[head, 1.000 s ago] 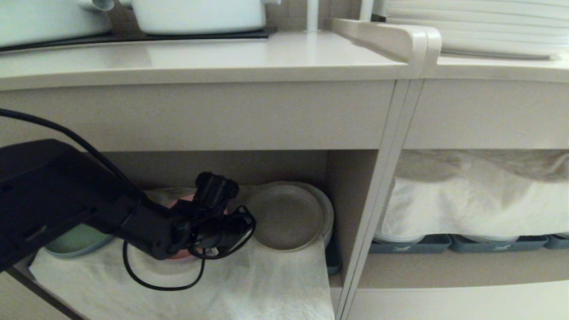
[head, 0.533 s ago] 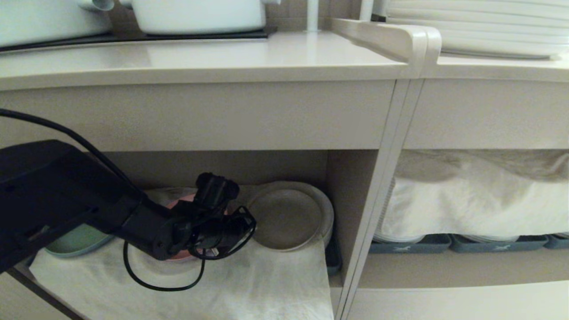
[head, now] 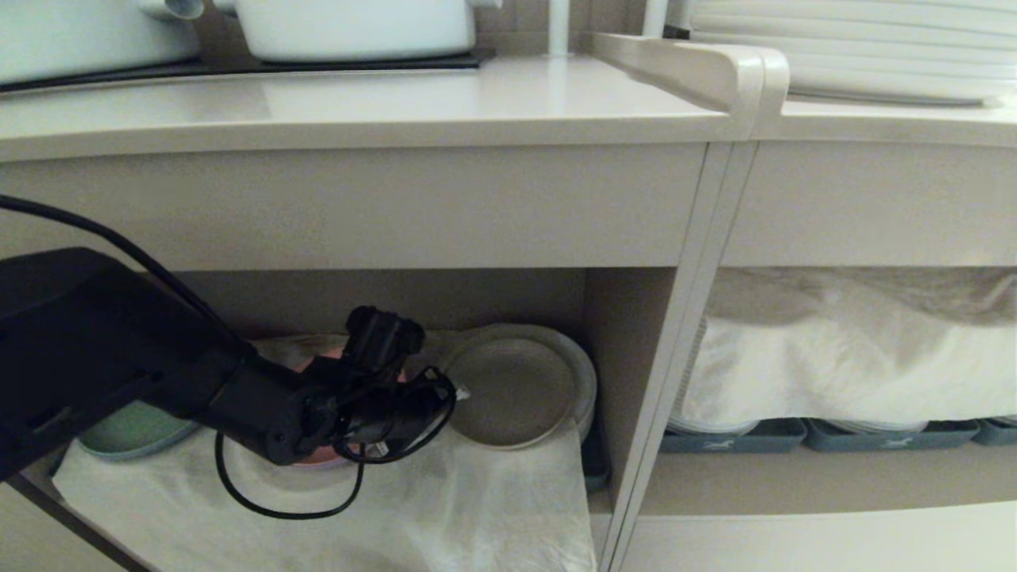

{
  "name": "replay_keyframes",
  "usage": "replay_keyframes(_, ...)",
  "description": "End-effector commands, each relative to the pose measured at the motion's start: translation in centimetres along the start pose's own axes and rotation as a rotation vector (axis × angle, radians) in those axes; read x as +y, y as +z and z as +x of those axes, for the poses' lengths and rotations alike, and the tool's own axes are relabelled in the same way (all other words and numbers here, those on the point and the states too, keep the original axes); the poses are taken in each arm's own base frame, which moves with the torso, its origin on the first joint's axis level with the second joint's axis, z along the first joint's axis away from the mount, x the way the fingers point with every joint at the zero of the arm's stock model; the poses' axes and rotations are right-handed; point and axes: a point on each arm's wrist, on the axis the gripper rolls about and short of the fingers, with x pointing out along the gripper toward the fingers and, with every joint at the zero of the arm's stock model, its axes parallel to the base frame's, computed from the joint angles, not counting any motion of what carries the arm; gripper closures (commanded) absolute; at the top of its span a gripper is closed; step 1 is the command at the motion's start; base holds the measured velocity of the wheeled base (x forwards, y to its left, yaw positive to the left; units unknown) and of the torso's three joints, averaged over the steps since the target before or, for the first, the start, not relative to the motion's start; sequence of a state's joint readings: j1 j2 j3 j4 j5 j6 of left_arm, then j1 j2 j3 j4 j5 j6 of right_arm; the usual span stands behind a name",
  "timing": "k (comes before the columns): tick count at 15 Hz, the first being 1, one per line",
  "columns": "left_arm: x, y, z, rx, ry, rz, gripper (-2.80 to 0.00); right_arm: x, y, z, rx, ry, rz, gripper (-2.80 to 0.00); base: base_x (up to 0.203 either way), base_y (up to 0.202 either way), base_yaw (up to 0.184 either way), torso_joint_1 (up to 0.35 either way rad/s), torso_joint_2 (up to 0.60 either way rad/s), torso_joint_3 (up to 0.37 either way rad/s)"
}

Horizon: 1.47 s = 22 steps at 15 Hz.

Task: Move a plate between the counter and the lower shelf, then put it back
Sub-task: Put the plate in the cupboard, then pick up the plate in the cupboard

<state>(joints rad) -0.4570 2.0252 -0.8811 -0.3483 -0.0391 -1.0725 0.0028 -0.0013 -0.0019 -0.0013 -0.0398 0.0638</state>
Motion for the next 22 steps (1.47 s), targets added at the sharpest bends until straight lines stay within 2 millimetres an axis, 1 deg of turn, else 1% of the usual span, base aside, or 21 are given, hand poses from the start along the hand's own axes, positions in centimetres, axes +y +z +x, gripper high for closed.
replay_keyframes(1,-0.2,0.2,-0.7,-0.011,-0.013,-0.006,-2.80,0.0,0.0,0.0,0.001,0.000,0.001,0.00,0.000,0.000,0.000,0.000,0.00,0.000)
replay_keyframes(4,-0.5,0.2,-1.5,-0.017,-0.026,-0.006,-2.80,0.0,0.0,0.0,0.000,0.000,0.001,0.00,0.000,0.000,0.000,0.000,0.00,0.000)
replay_keyframes(8,1.4,-0.8,-2.4,0.007,0.019,0.038,-2.80,0.0,0.0,0.0,0.001,0.000,0.001,0.00,0.000,0.000,0.000,0.000,0.00,0.000)
replay_keyframes(10,1.8,-1.1,-2.9,0.011,0.025,0.039,-2.80,0.0,0.0,0.0,0.001,0.000,0.001,0.00,0.000,0.000,0.000,0.000,0.00,0.000)
replay_keyframes(13,1.9,-1.1,-3.8,0.005,0.015,0.041,-2.80,0.0,0.0,0.0,0.001,0.000,0.001,0.00,0.000,0.000,0.000,0.000,0.00,0.000)
replay_keyframes(16,2.1,-1.3,-4.3,0.003,0.014,0.042,-2.80,0.0,0.0,0.0,0.001,0.000,0.001,0.00,0.000,0.000,0.000,0.000,0.00,0.000)
replay_keyframes(17,2.1,-1.3,-4.7,-0.005,0.012,0.042,-0.69,0.0,0.0,0.0,0.001,0.000,0.001,0.00,0.000,0.000,0.000,0.000,0.00,0.000)
replay_keyframes(18,2.3,-1.4,-5.0,-0.008,0.015,0.041,0.00,0.0,0.0,0.0,0.001,0.000,0.001,0.00,0.000,0.000,0.000,0.000,0.00,0.000)
replay_keyframes(21,2.6,-1.6,-5.4,-0.010,0.023,0.040,0.00,0.0,0.0,0.0,0.000,0.000,0.001,0.00,0.000,0.000,0.000,0.000,0.00,0.000)
replay_keyframes(22,2.7,-1.6,-5.8,-0.013,0.017,0.040,0.00,0.0,0.0,0.0,0.001,0.000,0.001,0.00,0.000,0.000,0.000,0.000,0.00,0.000)
